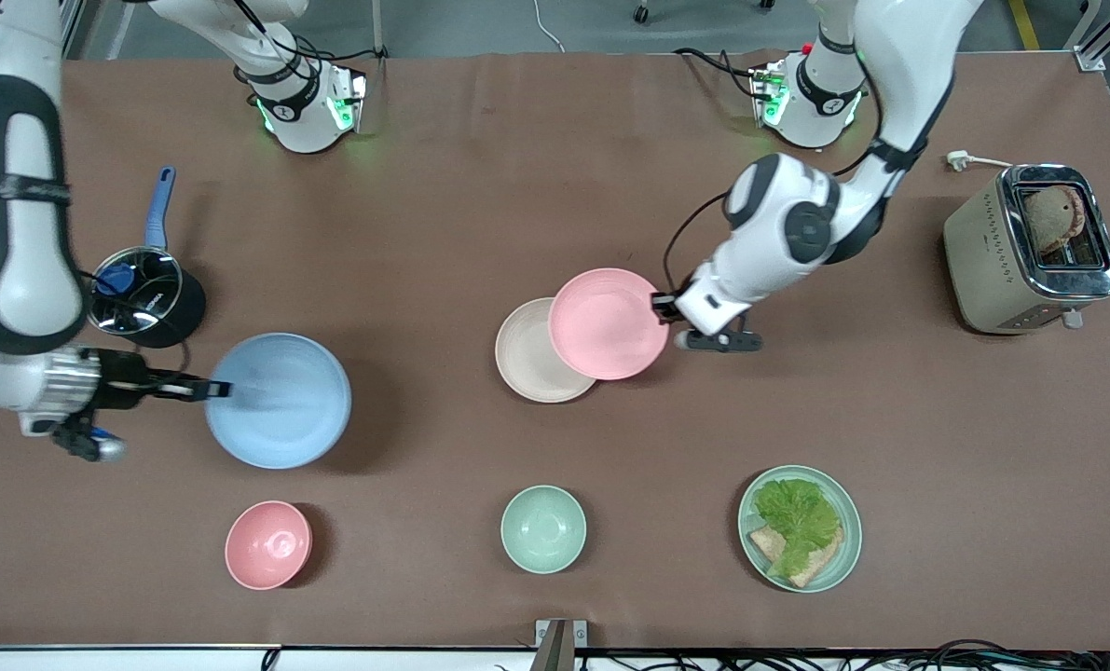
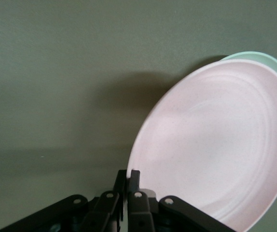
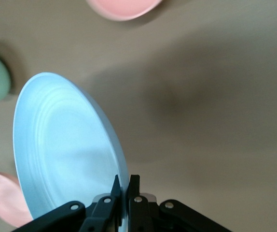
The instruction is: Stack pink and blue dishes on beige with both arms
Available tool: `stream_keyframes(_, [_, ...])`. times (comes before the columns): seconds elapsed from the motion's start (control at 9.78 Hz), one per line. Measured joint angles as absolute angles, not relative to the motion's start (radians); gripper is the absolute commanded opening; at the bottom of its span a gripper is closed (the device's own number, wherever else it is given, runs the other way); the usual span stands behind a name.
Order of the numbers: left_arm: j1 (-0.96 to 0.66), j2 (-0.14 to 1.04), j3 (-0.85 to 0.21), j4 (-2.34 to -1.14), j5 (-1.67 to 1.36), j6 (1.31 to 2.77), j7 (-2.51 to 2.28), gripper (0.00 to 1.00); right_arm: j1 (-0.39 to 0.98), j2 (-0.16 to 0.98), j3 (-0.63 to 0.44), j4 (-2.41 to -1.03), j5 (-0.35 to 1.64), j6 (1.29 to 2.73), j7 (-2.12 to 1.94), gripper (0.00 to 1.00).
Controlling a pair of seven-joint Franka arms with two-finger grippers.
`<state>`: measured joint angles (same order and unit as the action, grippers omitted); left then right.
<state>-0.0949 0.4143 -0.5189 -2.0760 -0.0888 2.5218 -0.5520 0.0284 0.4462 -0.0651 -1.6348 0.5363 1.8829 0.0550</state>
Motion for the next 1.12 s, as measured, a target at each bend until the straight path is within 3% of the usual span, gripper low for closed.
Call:
stream_keyframes(0.2, [-0.097,0.529,-0.569,-2.003,0.194,2.523,-0.834,0.02,0.037,0.395,0.104,-1.793,0.531,2.082,0.172,0.01])
stream_keyframes(0.31, [-0.098,0.567,-0.586,-1.984,0.281,2.527,-0.923,0.08,0.039,0.383,0.188,-1.860,0.530,2.172,0.229,0.01])
stream_keyframes(0.41, [-0.099,0.585,-0.602,-1.968,0.329,2.532,-0.979,0.33,0.041,0.378,0.262,-1.910,0.529,2.255,0.274,0.01])
stream_keyframes(0.51, [-0.104,0.590,-0.606,-1.962,0.350,2.531,-1.005,0.79,0.045,0.376,0.314,-1.950,0.529,2.308,0.297,0.01])
stream_keyframes(0.61, [-0.106,0.592,-0.607,-1.956,0.354,2.531,-1.011,1.00,0.046,0.376,0.343,-1.984,0.528,2.333,0.303,0.01])
stream_keyframes(1.12, [-0.086,0.551,-0.605,-1.885,0.362,2.512,-1.009,1.00,0.045,0.374,0.447,-2.068,0.528,2.448,0.367,0.01])
